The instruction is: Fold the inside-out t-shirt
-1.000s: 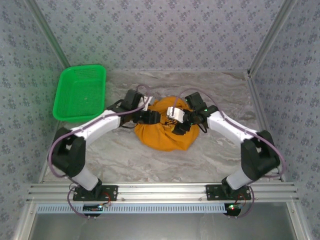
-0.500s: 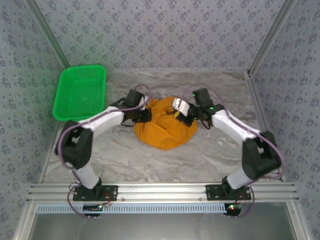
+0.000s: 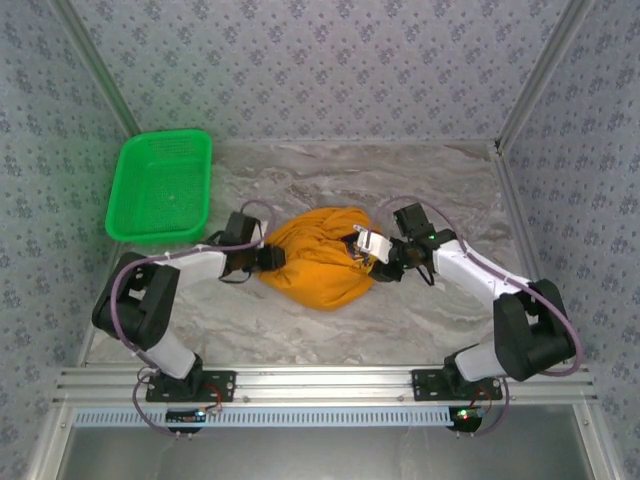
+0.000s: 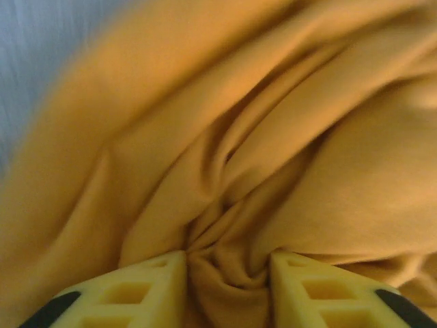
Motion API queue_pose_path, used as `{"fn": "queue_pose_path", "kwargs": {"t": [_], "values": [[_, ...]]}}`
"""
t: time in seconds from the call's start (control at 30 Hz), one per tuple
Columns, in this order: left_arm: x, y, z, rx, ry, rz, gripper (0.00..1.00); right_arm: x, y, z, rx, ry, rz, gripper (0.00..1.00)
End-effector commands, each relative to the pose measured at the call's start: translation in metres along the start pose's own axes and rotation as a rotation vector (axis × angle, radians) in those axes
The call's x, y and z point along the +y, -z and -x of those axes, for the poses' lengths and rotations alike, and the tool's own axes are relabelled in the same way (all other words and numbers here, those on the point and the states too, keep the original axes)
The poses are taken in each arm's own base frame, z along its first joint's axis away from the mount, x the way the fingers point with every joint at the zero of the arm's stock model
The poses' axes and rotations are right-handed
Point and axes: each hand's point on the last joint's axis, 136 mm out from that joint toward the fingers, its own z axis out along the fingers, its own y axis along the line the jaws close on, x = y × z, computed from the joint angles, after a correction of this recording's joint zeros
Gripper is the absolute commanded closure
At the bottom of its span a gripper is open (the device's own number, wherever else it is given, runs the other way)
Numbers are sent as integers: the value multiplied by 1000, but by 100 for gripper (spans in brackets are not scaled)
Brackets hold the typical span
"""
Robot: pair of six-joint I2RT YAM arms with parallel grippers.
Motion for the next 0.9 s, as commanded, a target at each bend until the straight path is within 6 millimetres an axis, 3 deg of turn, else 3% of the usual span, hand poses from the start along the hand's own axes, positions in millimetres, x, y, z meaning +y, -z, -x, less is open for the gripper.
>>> {"fn": "queue_pose_path", "kwargs": {"t": [0.0,0.03,0.13,0.23,0.37,0.5,0.53,0.57,0.67,0.77,0.87], "values": [[-55,32,31,-83,-131,-120,57,-18,37,58,-140,83,-56,58],[-60,40,36,-91,-144,-121,55,-22,42,70,-178,100,-58,53],[-79,58,56,-105,-186,-130,48,-29,43,97,-226,137,-24,52],[-94,53,63,-50,-213,-147,47,-26,27,108,-203,166,53,50],[-97,24,49,40,-279,-96,47,-13,-18,98,-101,187,109,49],[-83,3,29,128,-290,-48,49,-9,-50,89,-62,131,123,51],[-79,-1,25,148,-296,-33,50,-9,-57,85,-46,129,121,55],[-74,-4,21,169,-300,-18,56,-9,-60,82,-31,130,123,66],[-69,1,25,161,-309,-1,75,-17,-43,99,-112,131,94,100],[-82,31,52,62,-312,-57,97,-22,-2,113,-250,115,73,100],[-106,84,92,-80,-293,-177,100,-35,54,130,-372,132,-5,100]]}}
